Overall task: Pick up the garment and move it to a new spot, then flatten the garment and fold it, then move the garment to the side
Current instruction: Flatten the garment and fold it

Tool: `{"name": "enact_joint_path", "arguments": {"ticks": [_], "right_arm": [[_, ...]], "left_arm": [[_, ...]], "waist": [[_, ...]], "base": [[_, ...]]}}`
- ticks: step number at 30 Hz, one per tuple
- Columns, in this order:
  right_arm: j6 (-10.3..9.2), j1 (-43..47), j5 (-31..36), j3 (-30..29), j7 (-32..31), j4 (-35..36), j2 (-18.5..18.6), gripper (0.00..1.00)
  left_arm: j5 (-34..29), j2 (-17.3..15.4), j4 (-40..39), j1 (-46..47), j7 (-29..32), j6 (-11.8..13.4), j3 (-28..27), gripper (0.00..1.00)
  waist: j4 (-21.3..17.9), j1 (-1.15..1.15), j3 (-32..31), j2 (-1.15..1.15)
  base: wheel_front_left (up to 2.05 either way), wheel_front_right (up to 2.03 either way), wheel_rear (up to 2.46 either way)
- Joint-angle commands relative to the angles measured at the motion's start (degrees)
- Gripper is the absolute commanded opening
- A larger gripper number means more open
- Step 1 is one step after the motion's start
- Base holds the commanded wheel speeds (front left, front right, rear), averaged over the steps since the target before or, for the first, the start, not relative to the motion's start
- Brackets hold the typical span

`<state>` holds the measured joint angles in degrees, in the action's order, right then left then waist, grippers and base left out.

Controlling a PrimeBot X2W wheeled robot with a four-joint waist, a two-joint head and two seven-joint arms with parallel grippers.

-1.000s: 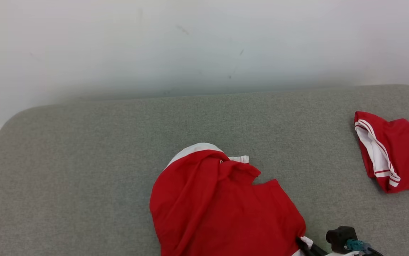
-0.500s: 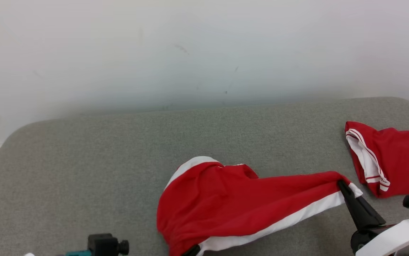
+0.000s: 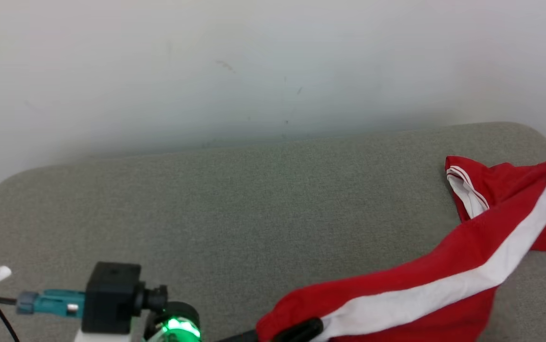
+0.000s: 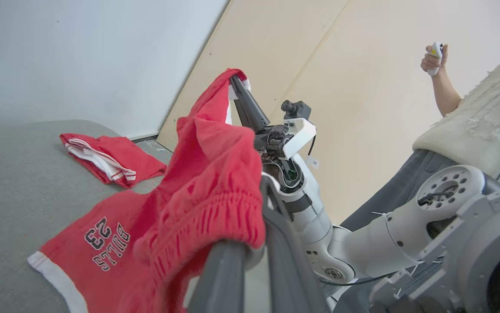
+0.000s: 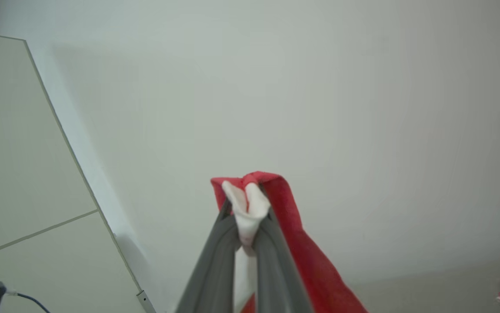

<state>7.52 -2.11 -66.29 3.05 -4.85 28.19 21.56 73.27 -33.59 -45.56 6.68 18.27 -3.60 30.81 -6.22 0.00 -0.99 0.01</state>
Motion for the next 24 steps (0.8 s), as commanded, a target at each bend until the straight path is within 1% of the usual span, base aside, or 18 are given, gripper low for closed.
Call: {"name": "enact_joint_path", "arguments": {"ticks": [1, 4, 6, 9, 11, 13, 15, 18, 20, 23, 24], "right_arm": [[-0.09, 0.66, -1.04, -2.21, -1.2, 2.2, -0.21, 0.0], [-0.09, -0.72, -1.88, -6.34, -4.49, 4.72, -1.07, 0.0], [-0.09, -2.52, -0.58, -8.44, -7.39, 4.38, -1.78, 0.0], [-0.09, -6.97, 3.36, -9.78, -12.45, 2.17, -3.82, 0.0], [-0.08, -11.89, 6.18, -9.78, -16.24, -0.09, -6.41, 0.0], [-0.08, -17.86, 10.53, -10.34, -19.58, -2.79, -8.93, 0.0], [-0.08, -24.27, 14.43, -11.07, -22.59, -6.02, -13.02, 0.0], [-0.09, -35.85, 21.15, -13.1, -25.35, -12.1, -16.84, 0.0], [-0.08, -43.74, 25.88, -14.16, -25.79, -17.2, -17.95, 0.0], [-0.09, -55.33, 31.44, -15.12, -24.01, -25.89, -18.62, 0.0], [-0.09, -58.63, 32.14, -15.25, -22.86, -29.05, -18.62, 0.0]], "left_arm": [[1.83, -0.61, -0.99, 1.69, 0.73, 0.62, -1.3, 0.0], [3.26, -1.9, -0.24, 5.28, 2.76, 1.68, -3.77, 0.0], [4.54, -2.37, 2.0, 7.89, 4.17, 2.13, -4.82, 0.0], [5.33, -2.45, 6.56, 12.99, 6.65, 2.59, -5.4, 0.0], [3.16, -2.81, 10.58, 17.8, 8.48, 2.45, -5.33, 0.0], [1.53, -1.81, 14.95, 23.01, 9.89, 2.04, -4.88, 0.0], [-0.6, -0.19, 20.05, 29.08, 10.56, 2.16, -4.72, 0.0], [-5.11, 1.52, 28.09, 38.85, 11.89, 1.5, -3.49, 0.0], [-8.41, 2.93, 34.09, 45.9, 12.04, 1.31, -3.23, 0.0], [-13.72, 5.33, 43.25, 56.46, 10.89, 0.27, -2.51, 0.0], [-15.88, 5.89, 45.87, 60.01, 10.09, -0.14, -2.2, 0.0]], "waist": [[-0.03, 0.0, 0.29, -0.01], [0.21, 0.0, 1.0, -0.01], [0.49, 0.0, 1.89, -0.01], [1.15, 0.0, 4.57, -0.01], [1.54, 0.0, 7.19, -0.01], [1.99, 0.0, 10.31, -0.01], [2.3, 0.0, 13.45, -0.01], [2.49, 0.0, 18.74, -0.01], [2.73, 0.0, 22.31, -0.01], [2.92, 0.0, 27.18, -0.01], [2.94, 0.0, 28.81, -0.01]], "base": [[0.0, 0.0, 0.0], [0.0, 0.0, 0.0], [0.0, 0.0, 0.0], [0.0, 0.0, 0.0], [0.0, 0.0, 0.0], [0.0, 0.0, 0.0], [0.0, 0.0, 0.0], [0.0, 0.0, 0.0], [0.0, 0.0, 0.0], [0.0, 0.0, 0.0], [0.0, 0.0, 0.0]]}}
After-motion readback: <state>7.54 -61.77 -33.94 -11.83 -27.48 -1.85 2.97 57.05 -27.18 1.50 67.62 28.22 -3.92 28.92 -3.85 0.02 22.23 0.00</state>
